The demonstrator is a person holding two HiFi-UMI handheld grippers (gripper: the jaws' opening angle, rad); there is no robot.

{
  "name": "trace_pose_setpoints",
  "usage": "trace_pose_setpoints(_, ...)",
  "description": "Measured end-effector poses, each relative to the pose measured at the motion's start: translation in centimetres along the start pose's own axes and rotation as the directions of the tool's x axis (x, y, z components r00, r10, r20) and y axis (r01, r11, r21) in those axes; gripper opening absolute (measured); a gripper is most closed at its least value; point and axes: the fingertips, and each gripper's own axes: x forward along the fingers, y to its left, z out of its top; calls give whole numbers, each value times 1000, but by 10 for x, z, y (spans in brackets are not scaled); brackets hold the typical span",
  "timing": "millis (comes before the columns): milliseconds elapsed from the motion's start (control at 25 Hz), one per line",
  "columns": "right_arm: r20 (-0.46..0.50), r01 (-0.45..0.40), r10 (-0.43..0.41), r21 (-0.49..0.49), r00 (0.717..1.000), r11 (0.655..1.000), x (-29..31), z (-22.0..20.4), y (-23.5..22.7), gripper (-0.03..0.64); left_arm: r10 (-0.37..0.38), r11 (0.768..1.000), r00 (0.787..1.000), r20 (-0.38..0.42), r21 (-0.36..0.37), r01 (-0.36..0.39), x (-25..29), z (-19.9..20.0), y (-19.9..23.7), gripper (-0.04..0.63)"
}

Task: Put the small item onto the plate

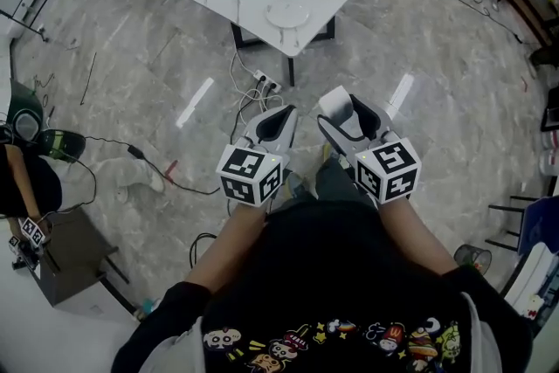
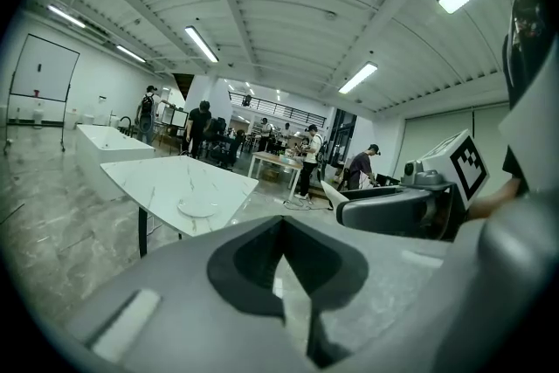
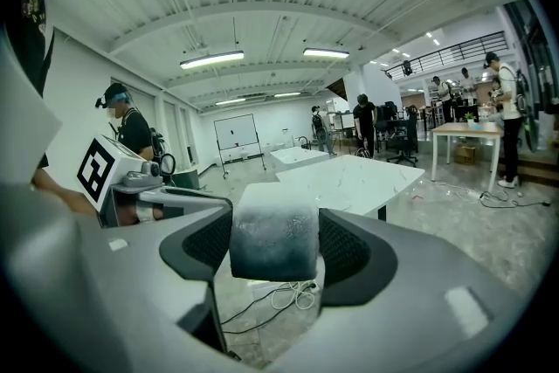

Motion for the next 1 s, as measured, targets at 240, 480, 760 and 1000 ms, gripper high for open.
trace_pose_setpoints(240, 4, -32, 32, 1, 999, 999, 24, 7, -16, 334, 47, 999, 999, -12, -1, -47, 11, 5, 22, 0)
trace_pose_setpoints(480, -2, -71, 71, -7, 997, 997, 64, 24, -49, 334, 92, 996, 996, -19, 0, -92, 49, 20, 53, 0)
trace_pose_setpoints(760, -38, -138, 137, -12, 990, 990, 110, 42, -100, 334, 147, 989, 988, -50, -8, -148, 113, 37, 86, 0)
trace_pose_setpoints(1000, -80, -197, 196, -1, 977, 980, 151, 51, -148, 334, 191, 981, 977, -95, -27, -194, 171, 43, 111, 0)
